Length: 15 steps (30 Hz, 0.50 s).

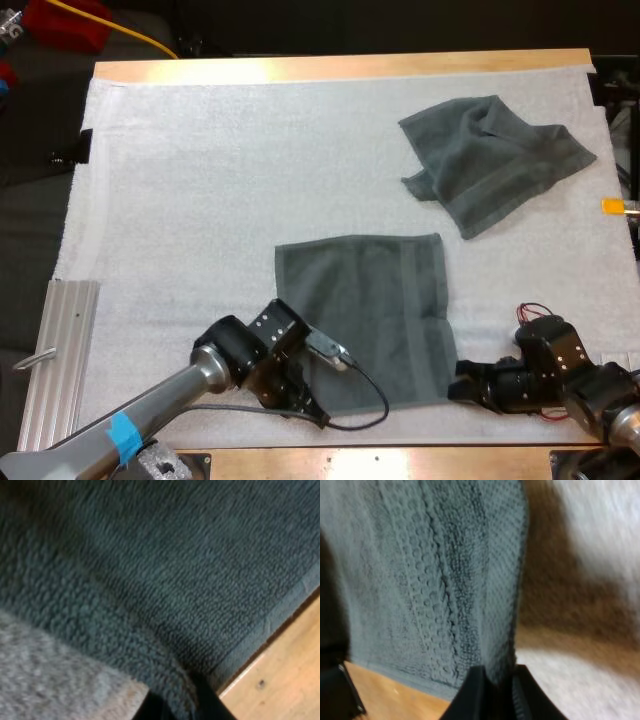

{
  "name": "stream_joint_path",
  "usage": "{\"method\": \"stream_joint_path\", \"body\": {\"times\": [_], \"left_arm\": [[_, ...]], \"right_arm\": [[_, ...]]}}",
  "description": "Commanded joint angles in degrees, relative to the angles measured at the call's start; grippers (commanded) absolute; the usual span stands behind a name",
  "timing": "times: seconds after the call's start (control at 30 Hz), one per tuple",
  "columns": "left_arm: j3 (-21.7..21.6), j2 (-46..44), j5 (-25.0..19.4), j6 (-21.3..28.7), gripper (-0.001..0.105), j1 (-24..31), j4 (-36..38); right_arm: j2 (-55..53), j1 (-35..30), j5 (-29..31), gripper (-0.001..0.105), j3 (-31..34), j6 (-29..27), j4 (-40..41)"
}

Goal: Pick towel from pile, fold and stack

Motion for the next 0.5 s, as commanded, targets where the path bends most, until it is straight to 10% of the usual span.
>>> {"method": "stream_joint_path", "body": {"times": [0.0,0.47], "left_arm": [[-0.4,-0.4,-1.1,-0.5,0.0,-0.7,1.3],[-0.4,-0.4,16.9,-0.6,0.0,16.1,-4.2]], "right_arm": [[-0.6,0.0,0.0,0.001,-0.1,-1.1,2.6],[-1.2,-0.1,-0.3,0.001,-0.7,18.0,-13.7]]}}
